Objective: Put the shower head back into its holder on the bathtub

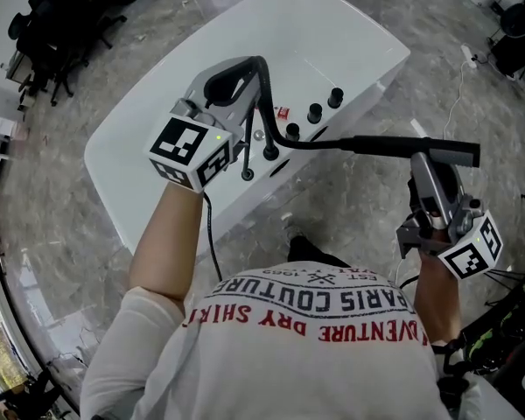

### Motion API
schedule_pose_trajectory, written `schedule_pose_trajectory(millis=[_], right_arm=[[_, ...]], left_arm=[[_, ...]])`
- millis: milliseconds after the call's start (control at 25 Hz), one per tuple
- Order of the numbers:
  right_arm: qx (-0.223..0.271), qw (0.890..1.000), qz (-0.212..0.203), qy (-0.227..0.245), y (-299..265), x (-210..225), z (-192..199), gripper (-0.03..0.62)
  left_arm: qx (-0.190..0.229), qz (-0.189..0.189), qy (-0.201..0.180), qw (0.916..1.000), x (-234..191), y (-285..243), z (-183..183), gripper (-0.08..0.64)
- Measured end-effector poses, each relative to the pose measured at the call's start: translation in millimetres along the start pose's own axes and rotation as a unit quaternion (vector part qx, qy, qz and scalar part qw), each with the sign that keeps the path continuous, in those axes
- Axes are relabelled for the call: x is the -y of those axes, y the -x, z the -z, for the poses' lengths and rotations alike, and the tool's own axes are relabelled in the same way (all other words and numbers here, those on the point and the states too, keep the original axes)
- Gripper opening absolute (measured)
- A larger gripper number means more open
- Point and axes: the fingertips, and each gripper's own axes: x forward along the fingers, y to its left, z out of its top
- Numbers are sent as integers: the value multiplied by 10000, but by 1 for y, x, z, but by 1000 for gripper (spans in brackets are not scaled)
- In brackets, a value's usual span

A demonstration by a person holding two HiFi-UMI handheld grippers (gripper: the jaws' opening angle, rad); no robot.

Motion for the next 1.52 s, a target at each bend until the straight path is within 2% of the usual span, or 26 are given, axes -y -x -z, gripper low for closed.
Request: schedule_pose_trajectory(millis=[280, 640, 880, 1360, 1520], right_arm=[[-207, 9997, -60, -93, -8, 2, 18, 127], [-354, 9992, -116, -111, -15, -2, 28, 127], [-264, 9994, -208, -128, -18, -7, 22, 127], [-274, 9994, -95, -190, -18, -2, 31, 127], [-198, 9995, -174, -190, -24, -1, 29, 127]], left_arm=[[-100, -194, 384, 9990, -10, 9, 30, 54], [-91, -337, 496, 9982, -17, 21, 39, 52], [116, -307, 313, 9990, -18, 12, 15, 52], [240, -197, 338, 9989, -19, -7, 18, 52], [348, -155, 188, 9991, -22, -13, 6, 52]])
